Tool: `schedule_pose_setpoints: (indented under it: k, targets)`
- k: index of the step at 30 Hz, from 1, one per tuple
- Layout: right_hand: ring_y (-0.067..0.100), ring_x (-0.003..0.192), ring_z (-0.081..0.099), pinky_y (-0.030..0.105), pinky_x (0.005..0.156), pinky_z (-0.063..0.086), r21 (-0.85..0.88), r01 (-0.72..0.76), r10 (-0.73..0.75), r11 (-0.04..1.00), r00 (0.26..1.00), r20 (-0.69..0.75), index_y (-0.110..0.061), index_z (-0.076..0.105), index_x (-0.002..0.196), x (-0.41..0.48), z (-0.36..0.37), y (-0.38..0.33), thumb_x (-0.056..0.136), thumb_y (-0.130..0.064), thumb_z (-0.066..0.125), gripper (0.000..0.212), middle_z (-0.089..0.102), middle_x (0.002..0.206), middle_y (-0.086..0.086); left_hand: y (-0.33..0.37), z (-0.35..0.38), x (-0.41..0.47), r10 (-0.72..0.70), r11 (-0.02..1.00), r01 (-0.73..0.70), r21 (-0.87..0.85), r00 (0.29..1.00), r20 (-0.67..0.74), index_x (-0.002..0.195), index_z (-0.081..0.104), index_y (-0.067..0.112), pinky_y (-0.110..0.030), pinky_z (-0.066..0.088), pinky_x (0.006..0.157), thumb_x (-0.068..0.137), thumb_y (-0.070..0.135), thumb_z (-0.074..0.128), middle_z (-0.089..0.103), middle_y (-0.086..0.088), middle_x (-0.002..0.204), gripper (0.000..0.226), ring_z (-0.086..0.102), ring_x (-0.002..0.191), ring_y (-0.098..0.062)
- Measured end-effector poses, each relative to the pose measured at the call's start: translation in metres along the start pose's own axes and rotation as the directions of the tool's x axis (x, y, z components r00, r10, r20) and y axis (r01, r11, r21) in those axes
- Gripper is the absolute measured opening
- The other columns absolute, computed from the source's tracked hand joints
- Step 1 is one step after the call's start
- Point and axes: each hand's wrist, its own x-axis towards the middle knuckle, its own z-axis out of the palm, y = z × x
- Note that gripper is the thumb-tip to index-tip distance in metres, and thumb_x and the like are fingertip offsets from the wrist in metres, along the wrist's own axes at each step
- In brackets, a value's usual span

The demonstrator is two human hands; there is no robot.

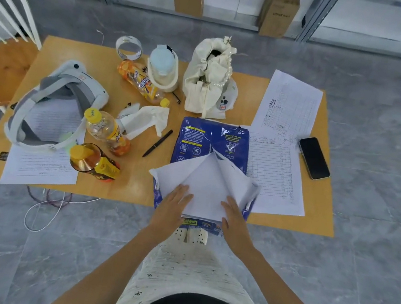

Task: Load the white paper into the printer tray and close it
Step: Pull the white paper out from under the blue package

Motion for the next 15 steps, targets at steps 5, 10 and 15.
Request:
schedule_pose_setpoints:
  k: [5,10,15]
  targets:
    - [0.020,0.142,0.025,0.032,0.109,0.037,-0.225,0.090,-0.069,0.970,0.993,0.098,-0.005,0.031,0.142,-0.007,0.000,0.032,0.085,-0.001,0.057,0.063,0.022,0.154,0.003,0.000,-0.010,0.003,-0.013,0.983,0.009,0.183,1.000,0.023,0.109,0.069,0.011,-0.029,0.058,0.076,0.033,0.024,0.096,0.067,-0.007,0.121,0.082,0.066,0.109,-0.021]
    - [0.026,0.129,0.048,0.036,0.093,0.053,-0.236,0.131,-0.120,0.963,0.991,0.060,-0.004,0.047,0.132,-0.012,-0.007,0.034,0.074,0.008,0.066,0.061,0.044,0.144,0.012,0.001,-0.018,0.006,0.043,0.972,-0.045,0.232,0.999,0.012,0.098,0.071,0.011,-0.026,0.058,0.071,0.026,0.023,0.096,0.071,-0.006,0.111,0.078,0.070,0.099,-0.020]
    - [0.023,0.135,0.036,0.037,0.104,0.044,-0.217,0.119,-0.126,0.969,0.992,-0.020,-0.007,0.044,0.133,-0.009,-0.011,0.028,0.091,0.003,0.045,0.044,0.037,0.146,0.007,-0.004,-0.036,0.002,0.137,0.977,-0.145,0.158,0.989,0.061,0.089,0.072,0.008,-0.026,0.058,0.058,0.040,0.009,0.093,0.072,-0.011,0.107,0.054,0.071,0.094,-0.026]
